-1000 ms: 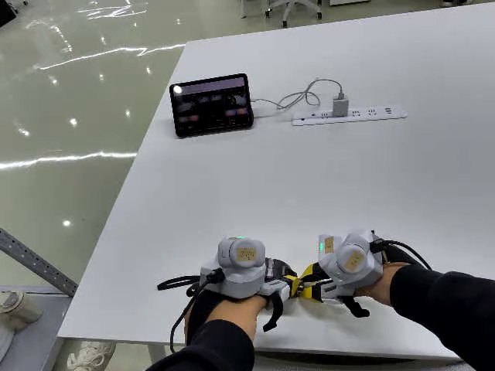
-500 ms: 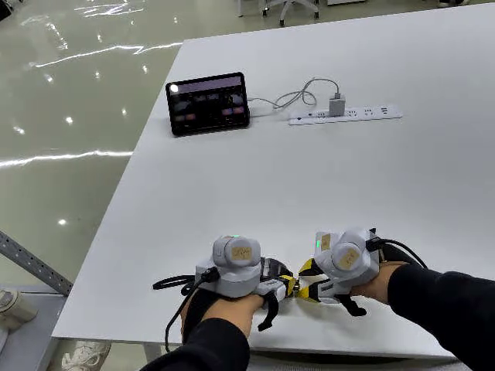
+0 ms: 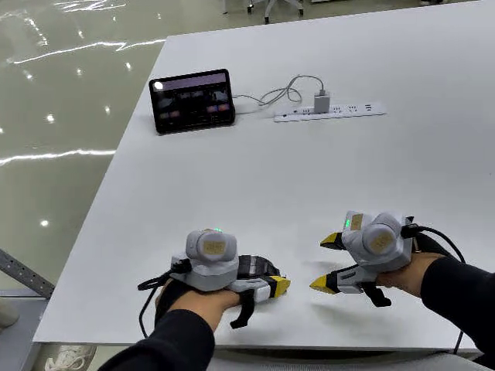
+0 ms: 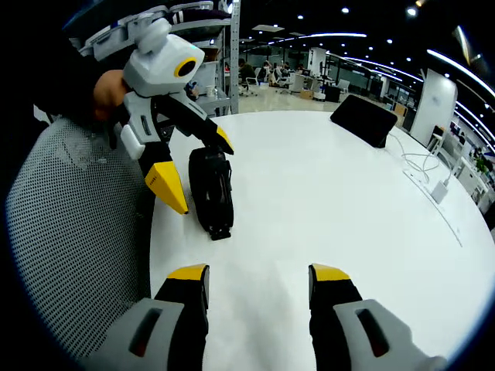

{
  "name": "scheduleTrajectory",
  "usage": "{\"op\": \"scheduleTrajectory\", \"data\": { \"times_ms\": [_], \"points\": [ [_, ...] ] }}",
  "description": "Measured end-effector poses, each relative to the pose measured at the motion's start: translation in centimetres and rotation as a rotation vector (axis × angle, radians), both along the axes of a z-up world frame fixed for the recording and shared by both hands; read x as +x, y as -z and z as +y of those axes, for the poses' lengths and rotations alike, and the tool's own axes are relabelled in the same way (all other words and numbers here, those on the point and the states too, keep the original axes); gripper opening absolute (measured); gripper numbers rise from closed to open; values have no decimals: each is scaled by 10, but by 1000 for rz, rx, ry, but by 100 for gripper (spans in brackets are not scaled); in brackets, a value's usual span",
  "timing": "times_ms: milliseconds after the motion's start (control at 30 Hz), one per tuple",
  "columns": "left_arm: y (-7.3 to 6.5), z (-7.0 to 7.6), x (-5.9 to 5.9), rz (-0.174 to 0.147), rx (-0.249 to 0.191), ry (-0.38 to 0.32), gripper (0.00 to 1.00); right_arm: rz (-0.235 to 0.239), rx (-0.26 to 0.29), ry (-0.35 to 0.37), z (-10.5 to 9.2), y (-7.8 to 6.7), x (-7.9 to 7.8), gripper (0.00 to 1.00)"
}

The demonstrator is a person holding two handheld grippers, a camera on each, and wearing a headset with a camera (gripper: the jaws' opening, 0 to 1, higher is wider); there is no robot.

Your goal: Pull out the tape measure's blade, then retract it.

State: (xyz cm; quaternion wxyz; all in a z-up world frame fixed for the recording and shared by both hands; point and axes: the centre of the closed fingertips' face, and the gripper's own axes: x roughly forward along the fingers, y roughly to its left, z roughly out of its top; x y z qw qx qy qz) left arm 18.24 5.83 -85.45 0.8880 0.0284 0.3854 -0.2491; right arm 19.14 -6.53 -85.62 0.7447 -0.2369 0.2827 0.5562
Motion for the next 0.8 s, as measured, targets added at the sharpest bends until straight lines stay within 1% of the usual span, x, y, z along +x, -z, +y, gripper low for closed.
{"op": "scheduleTrajectory", "data": {
  "times_ms": [33,67,100,133,167,200,233,267,300,333,400,433,467,500,533,600,633,700,767,800],
  "points": [
    [-4,0,2,-37,6,61,92,-5,7,21,-8,-3,2,50],
    [-4,4,1,-45,25,84,97,-5,12,34,-14,-5,2,52],
    [-2,10,-1,-38,43,104,99,-4,16,50,-20,-5,3,53],
    [-2,9,0,-57,13,153,100,-6,23,75,-29,-7,5,55],
    [-6,8,2,-90,-13,185,100,-7,26,94,-35,-8,6,57],
    [-15,11,5,-125,-45,193,100,-5,30,125,-45,-8,7,59],
    [-17,16,7,-135,-40,196,100,-6,36,139,-51,-9,7,62],
    [-16,23,7,-128,-22,193,100,-12,41,152,-56,-9,7,64],
    [-15,32,9,-137,7,197,100,-11,49,172,-65,-10,6,66],
    [-14,37,10,-133,14,199,100,-7,56,184,-69,-10,6,68],
    [-12,47,8,-126,8,206,100,-18,64,203,-80,-12,3,71],
    [-12,50,5,-115,-1,209,100,-19,67,205,-84,-12,1,73],
    [-10,54,1,-101,-1,220,100,-8,68,215,-90,-11,-2,76],
    [-8,58,-1,-97,7,221,100,4,67,227,-95,-10,-5,79],
    [-5,63,-3,-105,13,232,100,6,70,235,-101,-10,-7,83],
    [-5,70,-6,-113,22,230,100,5,76,240,-109,-11,-11,85],
    [-7,77,-6,-133,28,214,100,0,77,246,-115,-11,-13,86],
    [-5,87,-9,-127,26,191,100,-2,66,264,-126,-10,-15,91],
    [-7,91,-13,-129,2,176,100,0,67,274,-133,-14,-19,97],
    [-8,99,-13,-136,21,148,100,1,77,281,-141,-13,-20,99]
  ]
}}
